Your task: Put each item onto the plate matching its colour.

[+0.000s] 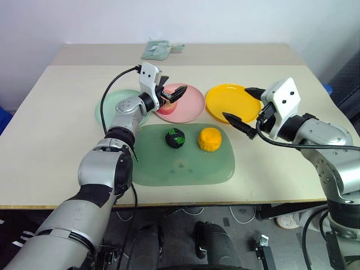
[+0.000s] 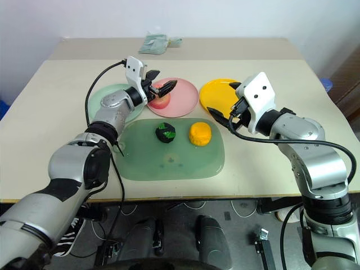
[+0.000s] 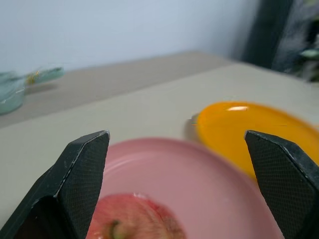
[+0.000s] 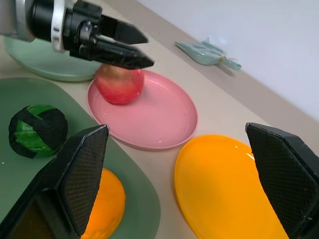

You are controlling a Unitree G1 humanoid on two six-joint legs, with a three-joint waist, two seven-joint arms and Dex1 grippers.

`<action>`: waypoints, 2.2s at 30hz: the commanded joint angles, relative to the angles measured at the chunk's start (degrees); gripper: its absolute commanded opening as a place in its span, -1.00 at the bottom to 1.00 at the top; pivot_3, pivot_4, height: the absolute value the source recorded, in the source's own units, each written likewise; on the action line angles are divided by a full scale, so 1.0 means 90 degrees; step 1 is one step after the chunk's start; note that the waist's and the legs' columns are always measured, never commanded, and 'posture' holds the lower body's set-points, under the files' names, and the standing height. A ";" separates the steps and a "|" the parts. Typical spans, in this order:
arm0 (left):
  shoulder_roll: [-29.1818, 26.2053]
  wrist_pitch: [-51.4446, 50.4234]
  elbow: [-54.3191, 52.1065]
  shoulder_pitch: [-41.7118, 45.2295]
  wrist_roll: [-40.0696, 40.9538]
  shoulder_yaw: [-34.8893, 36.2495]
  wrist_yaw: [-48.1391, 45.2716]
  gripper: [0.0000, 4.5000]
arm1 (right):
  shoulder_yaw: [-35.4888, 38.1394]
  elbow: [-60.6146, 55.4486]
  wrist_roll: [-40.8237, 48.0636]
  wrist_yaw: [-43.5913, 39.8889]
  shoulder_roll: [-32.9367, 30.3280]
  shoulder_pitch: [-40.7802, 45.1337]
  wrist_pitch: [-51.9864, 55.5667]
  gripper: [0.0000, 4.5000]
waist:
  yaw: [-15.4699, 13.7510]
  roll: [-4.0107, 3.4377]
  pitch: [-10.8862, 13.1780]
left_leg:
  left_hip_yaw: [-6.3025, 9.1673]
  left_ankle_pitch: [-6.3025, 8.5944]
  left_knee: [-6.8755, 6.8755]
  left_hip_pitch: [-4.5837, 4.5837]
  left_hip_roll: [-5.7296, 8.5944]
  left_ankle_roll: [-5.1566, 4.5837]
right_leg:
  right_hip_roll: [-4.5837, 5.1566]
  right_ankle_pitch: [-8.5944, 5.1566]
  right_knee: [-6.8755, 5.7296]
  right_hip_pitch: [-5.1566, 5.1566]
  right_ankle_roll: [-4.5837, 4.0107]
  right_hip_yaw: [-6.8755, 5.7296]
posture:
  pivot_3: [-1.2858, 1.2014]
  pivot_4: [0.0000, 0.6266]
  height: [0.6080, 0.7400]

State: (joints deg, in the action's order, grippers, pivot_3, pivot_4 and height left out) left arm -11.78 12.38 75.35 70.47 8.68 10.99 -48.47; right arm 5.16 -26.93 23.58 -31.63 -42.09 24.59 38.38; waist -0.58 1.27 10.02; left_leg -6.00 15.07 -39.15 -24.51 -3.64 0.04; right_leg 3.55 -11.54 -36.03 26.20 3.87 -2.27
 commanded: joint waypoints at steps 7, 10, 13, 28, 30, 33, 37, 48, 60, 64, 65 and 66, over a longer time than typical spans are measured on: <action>-0.1028 -0.2513 -0.1445 -0.0480 0.0832 -0.0207 -0.4848 0.97 | 0.0278 -0.0456 0.0752 -0.0900 -0.0236 -0.0233 0.0043 1.00 | 0.0061 -0.0003 -0.0002 | 0.0002 0.0000 0.0001 0.0002 -0.0003 0.0000 | -0.0004 -0.0001 -0.0004 -0.0001 -0.0002 0.0000 | 0.03 -0.52 1.00; -0.1126 -0.1956 -0.2106 -0.1098 0.0752 -0.0543 -0.4892 0.97 | 0.0261 -0.0559 0.0952 -0.1113 -0.0325 -0.0337 0.0108 1.00 | 0.0044 -0.0003 -0.0002 | 0.0006 0.0000 -0.0001 0.0003 -0.0003 0.0000 | -0.0001 -0.0001 -0.0005 -0.0005 -0.0002 0.0000 | 0.03 -0.52 1.00; -0.1146 -0.1305 -0.2305 -0.1384 0.0591 -0.0623 -0.4855 0.97 | 0.0251 -0.0561 0.0966 -0.1184 -0.0384 -0.0374 0.0123 1.00 | -0.0002 -0.0001 0.0000 | 0.0006 0.0000 -0.0005 -0.0001 -0.0003 0.0000 | 0.0000 -0.0003 -0.0005 -0.0003 -0.0005 0.0000 | 0.03 -0.52 1.00; -0.0760 0.0188 -0.2091 -0.1881 -0.0070 -0.1330 -0.4044 0.97 | 0.0268 -0.0448 0.0704 -0.1315 -0.0642 -0.0525 0.0017 1.00 | -0.0012 0.0001 0.0000 | 0.0006 0.0000 -0.0008 0.0000 -0.0002 0.0000 | 0.0001 -0.0006 -0.0003 -0.0006 -0.0012 0.0000 | 0.03 -0.52 1.00; -0.0724 0.0254 -0.2002 -0.1901 -0.0100 -0.1355 -0.3967 0.97 | 0.0291 -0.0461 0.0707 -0.1318 -0.0660 -0.0550 0.0015 1.00 | -0.0019 0.0001 0.0000 | 0.0006 0.0000 -0.0008 0.0000 -0.0002 0.0000 | 0.0002 -0.0007 -0.0003 -0.0006 -0.0013 0.0000 | 0.03 -0.52 1.00; -0.0662 0.0340 -0.1866 -0.1921 -0.0152 -0.1407 -0.3876 0.97 | 0.0310 -0.0481 0.0710 -0.1313 -0.0678 -0.0579 0.0013 1.00 | -0.0014 0.0001 0.0000 | 0.0006 0.0000 -0.0008 0.0000 -0.0002 0.0000 | 0.0002 -0.0008 -0.0002 -0.0006 -0.0016 0.0000 | 0.03 -0.52 1.00; -0.0568 0.0517 -0.1588 -0.1884 -0.0377 -0.1528 -0.3677 0.97 | 0.0285 -0.0484 0.0697 -0.1293 -0.0664 -0.0578 -0.0004 1.00 | -0.0014 0.0001 0.0000 | 0.0006 0.0000 -0.0008 0.0000 -0.0001 0.0000 | 0.0002 -0.0007 -0.0002 -0.0006 -0.0013 0.0000 | 0.03 -0.52 1.00; -0.0532 0.0724 -0.1513 -0.1865 -0.0400 -0.1506 -0.3570 0.40 | 0.0314 -0.0476 0.0677 -0.1285 -0.0686 -0.0588 -0.0035 1.00 | -0.0014 0.0001 0.0000 | 0.0006 0.0000 -0.0008 0.0000 -0.0002 0.0000 | 0.0002 -0.0007 -0.0003 -0.0006 -0.0013 0.0000 | 0.03 -0.52 1.00; -0.0582 -0.0418 -0.1906 -0.1425 0.0882 -0.0248 -0.3126 0.40 | 0.0341 -0.0272 0.0512 -0.1116 -0.0577 -0.0411 -0.0231 1.00 | -0.0007 0.0001 0.0000 | 0.0008 0.0000 -0.0008 0.0000 -0.0002 0.0000 | 0.0001 -0.0002 -0.0003 -0.0006 -0.0004 0.0000 | 0.03 -0.52 1.00; -0.0757 -0.0306 -0.2141 -0.1428 0.1072 0.0161 -0.2437 0.40 | 0.0371 0.0120 0.0236 -0.0715 -0.0365 -0.0086 -0.0442 1.00 | 0.0005 0.0001 0.0000 | 0.0007 0.0000 -0.0007 0.0003 -0.0002 0.0000 | 0.0000 -0.0001 -0.0004 -0.0006 -0.0003 0.0000 | 0.03 -0.52 1.00; -0.0816 -0.0340 -0.2197 -0.1434 0.1150 0.0298 -0.2214 0.40 | 0.0392 0.0218 0.0233 -0.0657 -0.0312 -0.0011 -0.0452 1.00 | 0.0010 0.0001 0.0000 | 0.0007 0.0000 -0.0007 0.0003 -0.0003 0.0000 | -0.0001 -0.0001 -0.0004 -0.0006 -0.0002 0.0000 | 0.03 -0.52 1.00; -0.0859 -0.0329 -0.2229 -0.1429 0.1200 0.0411 -0.1960 0.40 | 0.0404 0.0275 0.0249 -0.0651 -0.0275 0.0025 -0.0459 1.00 | 0.0006 0.0001 0.0000 | 0.0005 0.0000 -0.0007 0.0003 -0.0003 0.0000 | -0.0001 -0.0001 -0.0005 -0.0005 -0.0002 0.0000 | 0.03 -0.52 1.00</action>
State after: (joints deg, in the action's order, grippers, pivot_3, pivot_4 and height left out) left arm -18.28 9.23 57.66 56.45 17.17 12.14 -69.51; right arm 6.36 -24.54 25.95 -38.48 -45.01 23.47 35.53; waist -0.52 1.27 10.02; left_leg -5.94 15.07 -39.21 -24.48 -3.66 0.04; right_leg 3.54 -11.54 -36.08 26.15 3.86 -2.27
